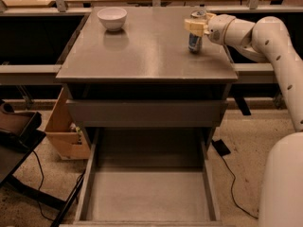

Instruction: Place redbull can into middle drawer

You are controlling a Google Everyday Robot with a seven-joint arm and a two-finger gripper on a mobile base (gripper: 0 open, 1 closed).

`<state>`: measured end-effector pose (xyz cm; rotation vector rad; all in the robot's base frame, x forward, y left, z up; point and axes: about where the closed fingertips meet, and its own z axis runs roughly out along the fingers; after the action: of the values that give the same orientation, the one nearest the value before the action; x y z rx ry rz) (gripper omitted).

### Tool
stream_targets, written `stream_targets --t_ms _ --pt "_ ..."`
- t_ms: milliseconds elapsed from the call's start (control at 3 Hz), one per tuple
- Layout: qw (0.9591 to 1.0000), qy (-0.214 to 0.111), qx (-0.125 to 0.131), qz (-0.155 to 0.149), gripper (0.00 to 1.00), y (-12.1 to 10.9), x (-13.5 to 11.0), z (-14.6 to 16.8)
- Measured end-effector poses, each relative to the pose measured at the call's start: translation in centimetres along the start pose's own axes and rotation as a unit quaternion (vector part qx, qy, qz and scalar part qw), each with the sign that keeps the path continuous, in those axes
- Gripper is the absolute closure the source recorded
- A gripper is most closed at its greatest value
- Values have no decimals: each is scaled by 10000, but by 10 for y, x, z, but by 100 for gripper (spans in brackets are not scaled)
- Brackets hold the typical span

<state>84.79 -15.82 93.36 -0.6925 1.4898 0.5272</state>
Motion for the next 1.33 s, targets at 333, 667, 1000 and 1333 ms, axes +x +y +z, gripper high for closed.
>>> stream_targets --t_ms 333,667,1000,1333 --pt "9996 -241 12 -138 100 32 -45 -36" --pt "9983 -479 134 -302 100 71 -85 -88" --pt "9974 -519 100 -491 100 127 -105 -131" --pt "9987 -97 -152 -473 100 178 -56 -173"
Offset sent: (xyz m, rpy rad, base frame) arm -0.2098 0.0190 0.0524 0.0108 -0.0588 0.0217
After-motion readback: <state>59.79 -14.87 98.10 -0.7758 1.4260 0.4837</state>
